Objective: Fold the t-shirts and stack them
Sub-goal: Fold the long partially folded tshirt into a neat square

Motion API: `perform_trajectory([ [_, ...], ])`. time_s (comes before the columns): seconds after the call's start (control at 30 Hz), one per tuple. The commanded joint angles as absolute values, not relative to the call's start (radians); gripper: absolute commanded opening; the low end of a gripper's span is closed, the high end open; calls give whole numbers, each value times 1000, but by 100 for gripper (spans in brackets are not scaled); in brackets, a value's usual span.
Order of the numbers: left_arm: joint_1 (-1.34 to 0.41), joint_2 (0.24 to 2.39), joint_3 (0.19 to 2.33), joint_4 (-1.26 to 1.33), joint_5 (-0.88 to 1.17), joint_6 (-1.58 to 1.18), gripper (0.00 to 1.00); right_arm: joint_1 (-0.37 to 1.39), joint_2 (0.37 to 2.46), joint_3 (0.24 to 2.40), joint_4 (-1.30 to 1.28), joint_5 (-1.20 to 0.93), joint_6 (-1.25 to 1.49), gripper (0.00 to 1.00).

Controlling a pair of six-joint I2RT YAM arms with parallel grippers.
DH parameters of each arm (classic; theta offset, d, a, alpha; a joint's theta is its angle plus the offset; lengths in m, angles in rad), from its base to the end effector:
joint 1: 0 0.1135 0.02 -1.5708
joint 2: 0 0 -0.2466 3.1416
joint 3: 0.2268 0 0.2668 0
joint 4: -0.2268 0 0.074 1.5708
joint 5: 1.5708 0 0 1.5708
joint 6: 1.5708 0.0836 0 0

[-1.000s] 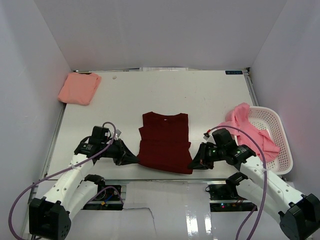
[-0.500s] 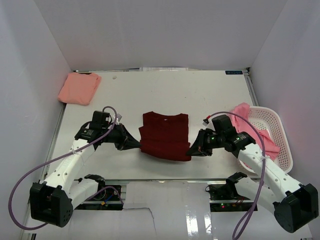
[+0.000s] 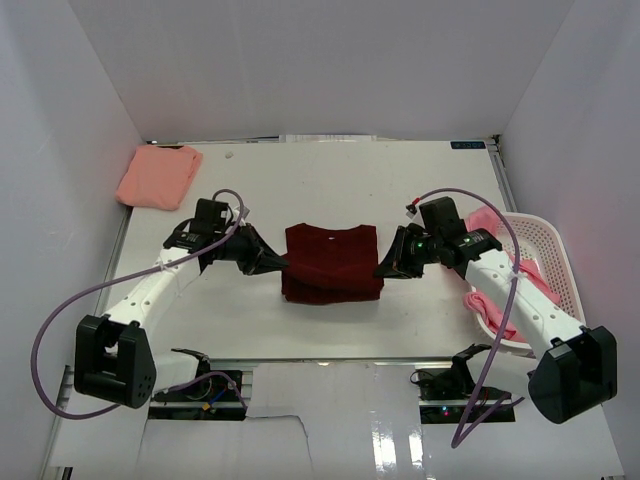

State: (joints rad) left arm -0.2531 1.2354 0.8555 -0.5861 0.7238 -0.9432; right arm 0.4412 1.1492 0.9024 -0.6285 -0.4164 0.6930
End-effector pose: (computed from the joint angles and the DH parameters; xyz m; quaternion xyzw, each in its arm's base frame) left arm 0.2574 -0.1238 0.1933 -0.2027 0.8758 -0.4361 0.0398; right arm 0.2408 0.1511 0.2177 0.0456 0.9214 0.3430 0.1768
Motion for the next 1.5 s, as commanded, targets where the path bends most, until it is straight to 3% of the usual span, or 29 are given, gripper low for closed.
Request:
perform_trajectory([
  [0.0, -253, 1249, 916, -538, 721, -930, 1, 425, 1167, 962, -626, -390, 647, 8],
  [0.27, -247, 1298, 982, -538, 706, -923, 1, 376, 1209, 1002, -624, -399, 604, 8],
  [0.9, -218, 1587, 1035, -350, 707, -936, 2, 330, 1643, 1308, -549, -397, 488, 8],
  [1.33, -216, 1744, 1181, -304, 701, -936, 5, 308, 1773, 1368, -485, -399, 471, 8],
  [1.47, -216, 1767, 1215, -298, 712, -937, 12, 301, 1795, 1397, -486, -397, 468, 9],
])
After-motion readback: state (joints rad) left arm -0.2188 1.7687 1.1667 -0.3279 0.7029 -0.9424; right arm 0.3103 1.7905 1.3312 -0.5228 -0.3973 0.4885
